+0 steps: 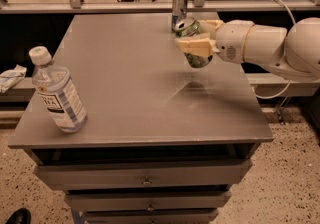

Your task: Place green can upright

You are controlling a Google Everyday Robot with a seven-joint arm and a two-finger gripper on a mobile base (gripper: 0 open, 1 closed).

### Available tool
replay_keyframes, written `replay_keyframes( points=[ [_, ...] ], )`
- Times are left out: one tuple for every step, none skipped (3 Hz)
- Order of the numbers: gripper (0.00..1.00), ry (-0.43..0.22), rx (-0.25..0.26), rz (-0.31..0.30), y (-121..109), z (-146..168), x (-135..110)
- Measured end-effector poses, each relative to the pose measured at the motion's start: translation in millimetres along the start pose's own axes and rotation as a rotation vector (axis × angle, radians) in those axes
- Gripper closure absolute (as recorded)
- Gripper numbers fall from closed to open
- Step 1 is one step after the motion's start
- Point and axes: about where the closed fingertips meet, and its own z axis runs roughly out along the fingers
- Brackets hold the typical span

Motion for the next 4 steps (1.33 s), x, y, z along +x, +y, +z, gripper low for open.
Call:
replay_keyframes(
  points=[
    [1.0,-0.036,0.026,0.051,-12,-21,9],
    [1.0,-0.095,0.041,0.119,-18,-33,20],
    [1.0,-0.177,0.041,0.203,-18,-42,29],
    [1.0,-0.219,0.034,0.24,-16,-44,34]
  ],
)
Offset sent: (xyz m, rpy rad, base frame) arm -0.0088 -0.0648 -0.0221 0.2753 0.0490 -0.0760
